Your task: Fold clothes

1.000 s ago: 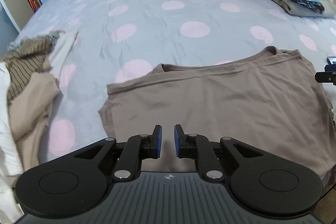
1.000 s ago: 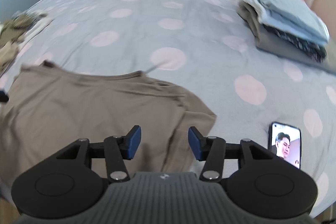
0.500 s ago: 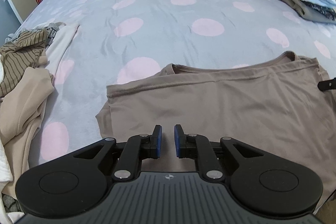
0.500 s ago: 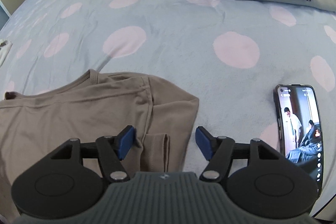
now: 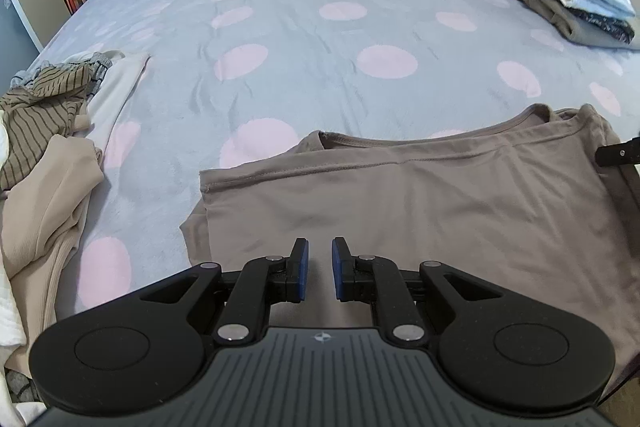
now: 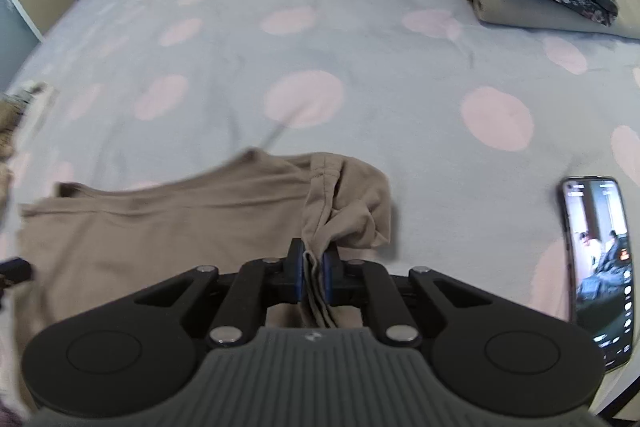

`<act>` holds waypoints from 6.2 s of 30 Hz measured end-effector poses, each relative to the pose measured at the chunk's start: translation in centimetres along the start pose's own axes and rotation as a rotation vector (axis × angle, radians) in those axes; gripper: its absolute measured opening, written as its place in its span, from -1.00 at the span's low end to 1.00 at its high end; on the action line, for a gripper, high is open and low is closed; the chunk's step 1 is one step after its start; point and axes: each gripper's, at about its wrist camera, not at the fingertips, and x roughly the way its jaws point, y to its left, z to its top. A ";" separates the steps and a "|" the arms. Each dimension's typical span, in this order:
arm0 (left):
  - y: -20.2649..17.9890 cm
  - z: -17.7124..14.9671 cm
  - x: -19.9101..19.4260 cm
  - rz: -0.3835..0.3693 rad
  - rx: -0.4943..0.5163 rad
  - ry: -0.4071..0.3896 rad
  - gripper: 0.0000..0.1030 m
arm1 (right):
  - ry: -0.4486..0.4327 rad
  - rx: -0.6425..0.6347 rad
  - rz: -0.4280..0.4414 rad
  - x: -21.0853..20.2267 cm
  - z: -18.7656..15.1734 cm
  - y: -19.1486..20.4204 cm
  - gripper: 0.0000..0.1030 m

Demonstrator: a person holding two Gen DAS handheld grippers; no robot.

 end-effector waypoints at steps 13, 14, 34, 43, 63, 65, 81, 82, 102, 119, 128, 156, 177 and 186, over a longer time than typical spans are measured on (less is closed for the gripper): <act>1.8 -0.2 -2.5 -0.099 -0.048 -0.112 -0.88 | 0.032 0.003 0.313 -2.0 1.1 9.0 -0.80; 2.1 -0.2 -2.5 -0.096 -0.055 -0.114 -0.88 | 0.035 0.003 0.338 -2.1 1.1 9.7 -0.80; 8.1 -2.0 -1.2 0.026 -0.172 -0.050 -0.94 | 0.228 -0.077 0.528 6.4 0.4 24.8 -0.81; 8.6 -2.4 -1.0 0.073 -0.167 -0.018 -0.94 | 0.270 -0.112 0.486 9.6 -0.5 26.5 -0.63; 8.1 -2.5 -3.7 0.005 -0.188 -0.042 -0.94 | 0.242 -0.103 0.418 5.4 0.4 22.3 -0.57; 7.3 -3.0 -4.2 -0.015 -0.165 -0.034 -0.94 | 0.253 -0.136 0.402 4.9 -0.5 21.6 -0.57; 2.9 -7.6 -5.7 -0.108 -0.100 0.079 -0.94 | 0.382 -0.231 0.443 2.1 -7.9 15.9 -0.53; 2.8 -7.7 -5.7 -0.104 -0.096 0.083 -0.94 | 0.391 -0.221 0.443 2.2 -8.2 15.8 -0.50; 7.4 -9.8 -8.1 0.013 -0.287 0.073 -0.94 | 0.409 -0.424 0.669 0.2 -11.3 22.8 -0.81; 4.6 -11.0 -8.7 -0.176 -0.181 0.128 -0.43 | 0.366 -0.472 0.536 -1.6 -11.0 18.8 -0.55; 5.0 -12.5 -6.2 -0.197 -0.222 0.262 -0.43 | 0.311 -0.699 0.444 -4.3 -12.9 15.4 -0.42; 6.7 -12.7 -4.8 -0.128 -0.279 0.309 -0.94 | 0.248 -0.816 0.272 -3.2 -17.3 14.0 -0.91; 6.5 -8.6 -6.6 0.086 -0.245 0.066 -0.77 | 0.127 -0.646 0.319 -4.9 -13.6 13.6 -0.49; 8.3 -6.4 -4.2 0.072 -0.345 0.060 -0.54 | 0.042 -0.456 0.254 -2.7 -9.4 12.5 -0.21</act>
